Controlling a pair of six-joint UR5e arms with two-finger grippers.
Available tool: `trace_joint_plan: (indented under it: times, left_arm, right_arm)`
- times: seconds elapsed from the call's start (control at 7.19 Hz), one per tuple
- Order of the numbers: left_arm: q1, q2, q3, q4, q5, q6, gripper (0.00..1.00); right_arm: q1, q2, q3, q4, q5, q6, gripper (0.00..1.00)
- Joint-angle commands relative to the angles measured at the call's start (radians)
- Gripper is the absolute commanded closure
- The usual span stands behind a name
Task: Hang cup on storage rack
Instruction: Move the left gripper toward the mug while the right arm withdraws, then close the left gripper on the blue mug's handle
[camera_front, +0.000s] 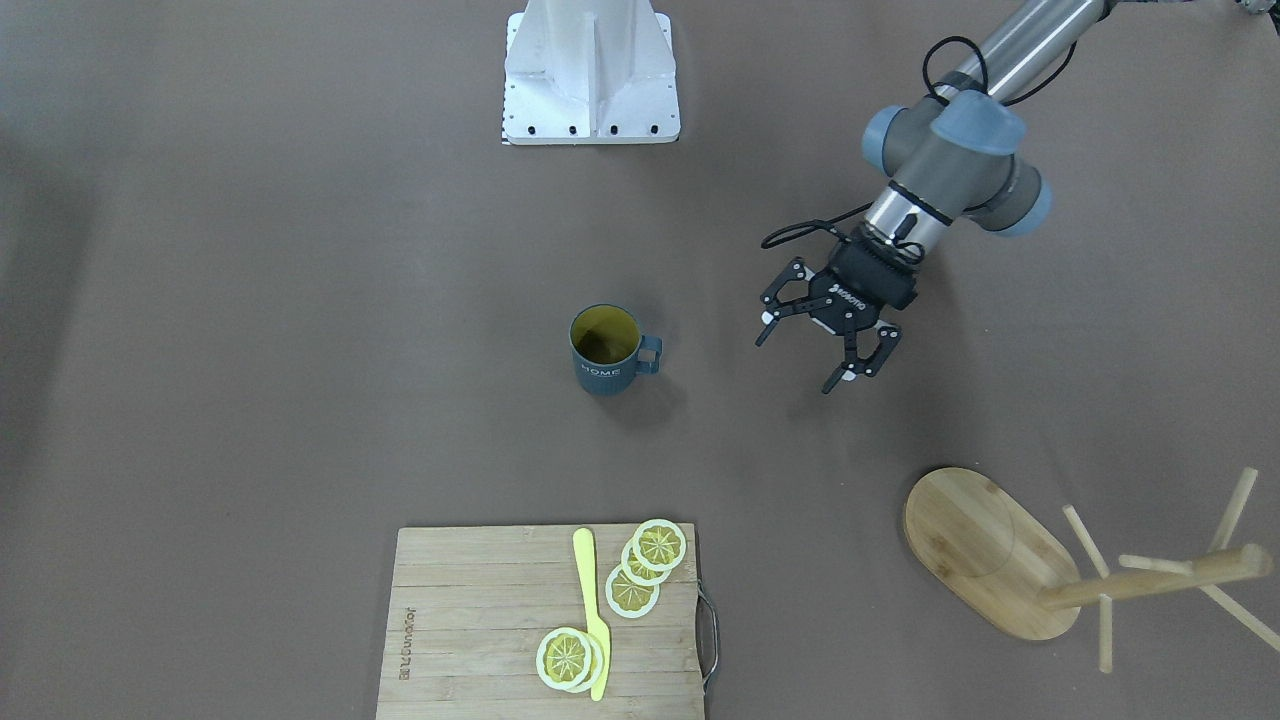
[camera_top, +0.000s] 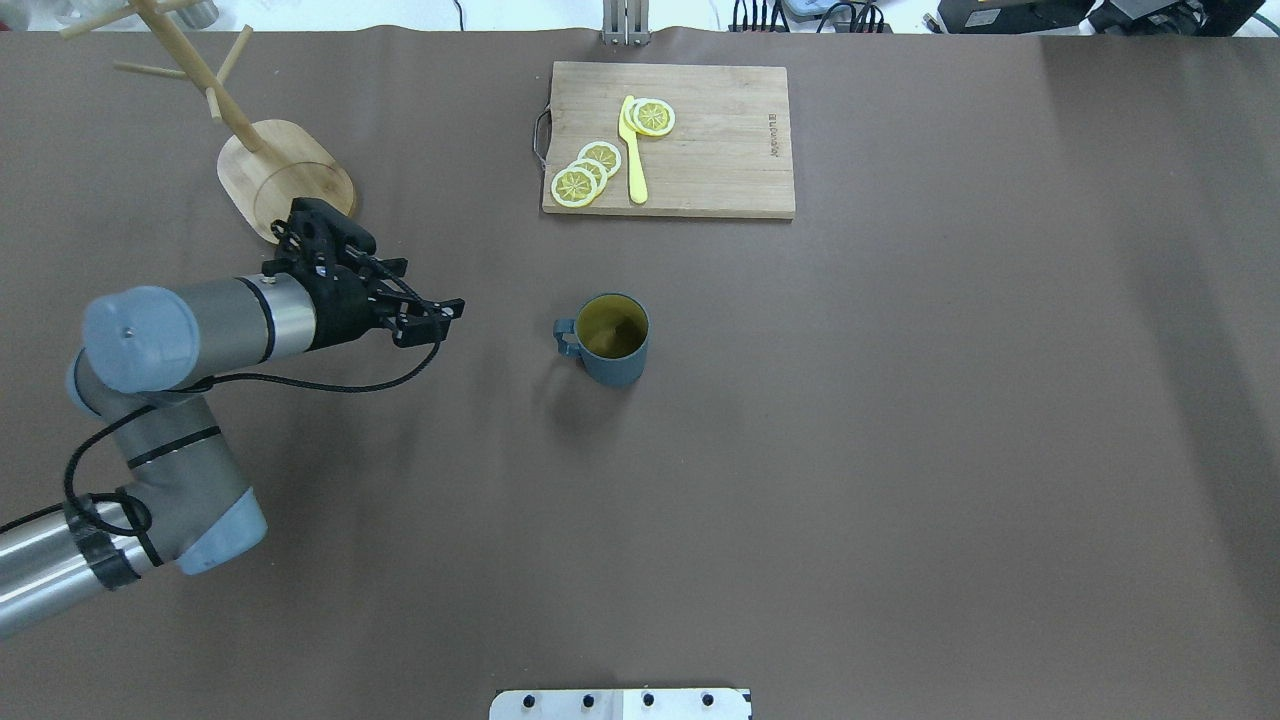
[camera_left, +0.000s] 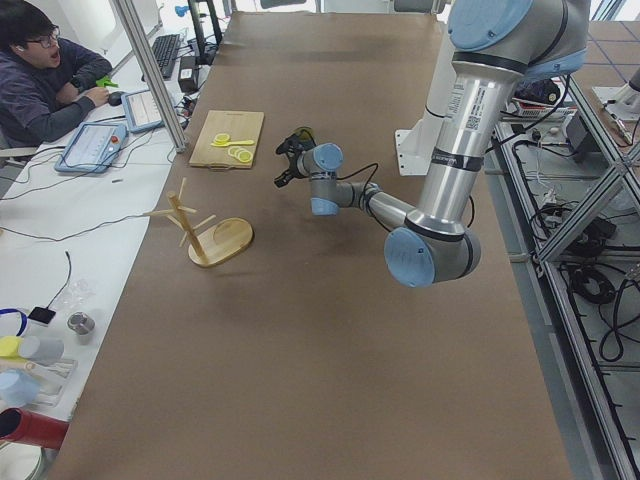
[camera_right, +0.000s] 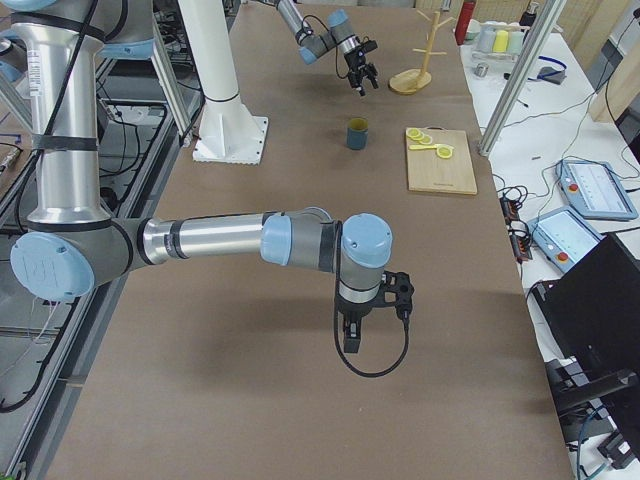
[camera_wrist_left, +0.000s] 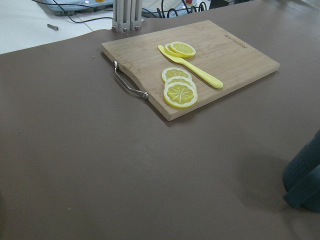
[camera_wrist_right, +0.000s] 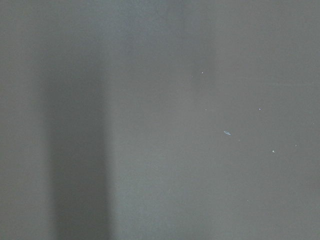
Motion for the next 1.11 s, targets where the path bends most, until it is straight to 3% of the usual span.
trace_joint_plan:
  times: [0.0,0.56,0.97]
  left_arm:
    - [0.057,-0.044,0.038,0.001,0.048,-0.003,0.03]
    - [0.118,-0.071,0.036,0.004,0.050,-0.003,0.08]
    - [0.132,-0.140,0.090,0.009,0.053,-0.036,0.15]
  right_arm:
    - [0.003,-0.005,-0.001,0.000,0.001,0.002,0.00]
    - [0.003,-0.010,0.003,0.000,0.003,0.002,0.00]
    - [0.003,-0.018,0.007,0.000,0.003,0.003,0.00]
